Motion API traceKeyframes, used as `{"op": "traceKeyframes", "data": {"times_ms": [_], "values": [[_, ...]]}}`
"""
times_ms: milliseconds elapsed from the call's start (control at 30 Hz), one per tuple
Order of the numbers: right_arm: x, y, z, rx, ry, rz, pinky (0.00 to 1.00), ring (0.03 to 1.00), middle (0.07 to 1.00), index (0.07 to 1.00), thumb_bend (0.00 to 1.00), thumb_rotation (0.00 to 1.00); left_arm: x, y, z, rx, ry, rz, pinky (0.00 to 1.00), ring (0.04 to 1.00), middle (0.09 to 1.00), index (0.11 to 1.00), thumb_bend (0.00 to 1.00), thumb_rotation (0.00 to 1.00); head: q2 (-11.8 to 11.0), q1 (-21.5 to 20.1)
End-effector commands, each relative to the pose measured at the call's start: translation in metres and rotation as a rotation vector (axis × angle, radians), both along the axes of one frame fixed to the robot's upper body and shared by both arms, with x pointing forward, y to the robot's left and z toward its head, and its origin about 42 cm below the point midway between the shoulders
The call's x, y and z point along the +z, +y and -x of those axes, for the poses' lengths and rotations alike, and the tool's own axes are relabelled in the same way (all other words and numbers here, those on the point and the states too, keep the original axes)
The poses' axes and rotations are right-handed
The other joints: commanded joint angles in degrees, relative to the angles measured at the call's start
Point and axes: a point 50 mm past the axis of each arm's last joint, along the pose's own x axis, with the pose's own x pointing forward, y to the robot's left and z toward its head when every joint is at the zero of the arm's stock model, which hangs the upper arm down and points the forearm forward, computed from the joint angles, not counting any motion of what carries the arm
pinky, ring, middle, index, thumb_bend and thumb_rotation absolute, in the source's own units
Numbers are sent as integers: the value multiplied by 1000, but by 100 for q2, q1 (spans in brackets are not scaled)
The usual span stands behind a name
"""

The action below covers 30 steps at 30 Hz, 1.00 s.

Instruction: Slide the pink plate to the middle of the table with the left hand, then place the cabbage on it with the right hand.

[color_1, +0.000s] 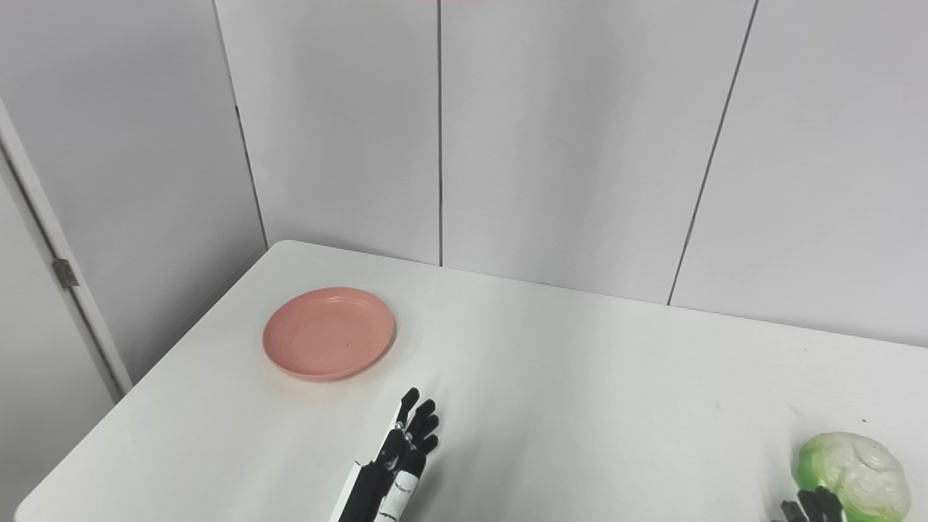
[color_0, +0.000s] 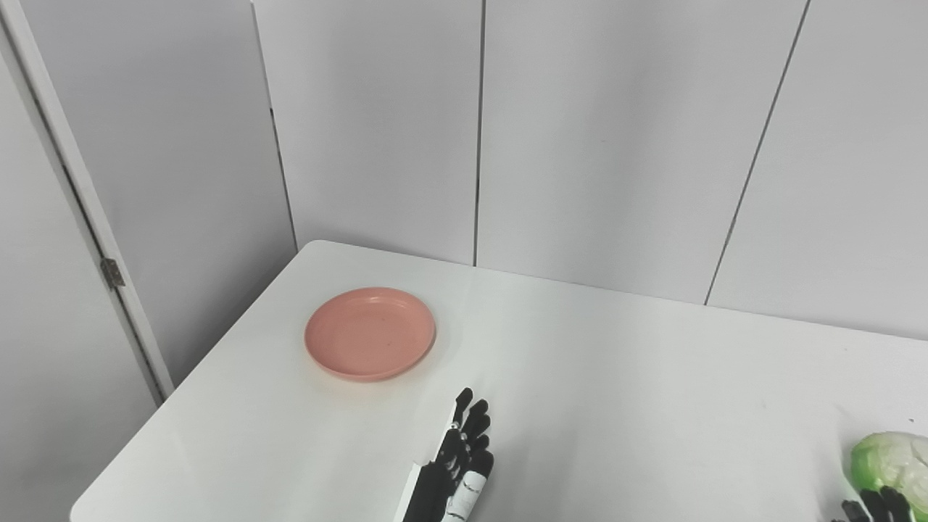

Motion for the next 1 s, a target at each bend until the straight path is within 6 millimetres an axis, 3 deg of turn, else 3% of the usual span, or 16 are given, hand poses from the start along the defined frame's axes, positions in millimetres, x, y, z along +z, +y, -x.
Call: {"op": "traceKeyframes", "data": {"times_ms": [0, 100, 233, 333, 467, 567, 767, 967], "values": [[-20, 2, 13, -15, 82, -7, 1000, 1000, 1000, 1000, 838, 1000, -9, 8, 5, 32, 6, -23, 910, 936, 941, 968, 735, 770, -23, -158], [-24, 6, 10, -21, 91, -8, 1000, 1000, 1000, 1000, 836, 1000, 6, 16, 0, 97, -68, 9, 877, 906, 902, 907, 770, 727, -46, -337], [-26, 10, 7, -30, 104, 8, 1000, 985, 996, 985, 833, 1000, 58, 35, -34, 131, -268, -26, 773, 829, 827, 790, 826, 748, 8, -383], [-24, 13, 6, -26, 110, 19, 1000, 972, 996, 971, 863, 1000, 96, 52, -59, 128, -375, -75, 765, 816, 821, 788, 883, 805, 49, -402], [-23, 16, 7, -24, 110, 21, 1000, 962, 990, 960, 896, 999, 167, 94, -110, 161, -530, -186, 765, 815, 821, 780, 891, 833, 139, -446], [-21, 18, 8, -25, 107, 23, 988, 953, 982, 950, 923, 981, 200, 123, -140, 206, -536, -215, 758, 795, 813, 753, 904, 818, 182, -466], [-19, 19, 9, -25, 98, 37, 979, 943, 972, 940, 960, 951, 229, 181, -187, 294, -505, -319, 773, 809, 817, 742, 887, 817, 276, -471], [-16, 19, 10, -23, 92, 50, 966, 930, 962, 923, 944, 946, 225, 229, -220, 386, -404, -406, 733, 803, 813, 775, 884, 832, 408, -489]]}}
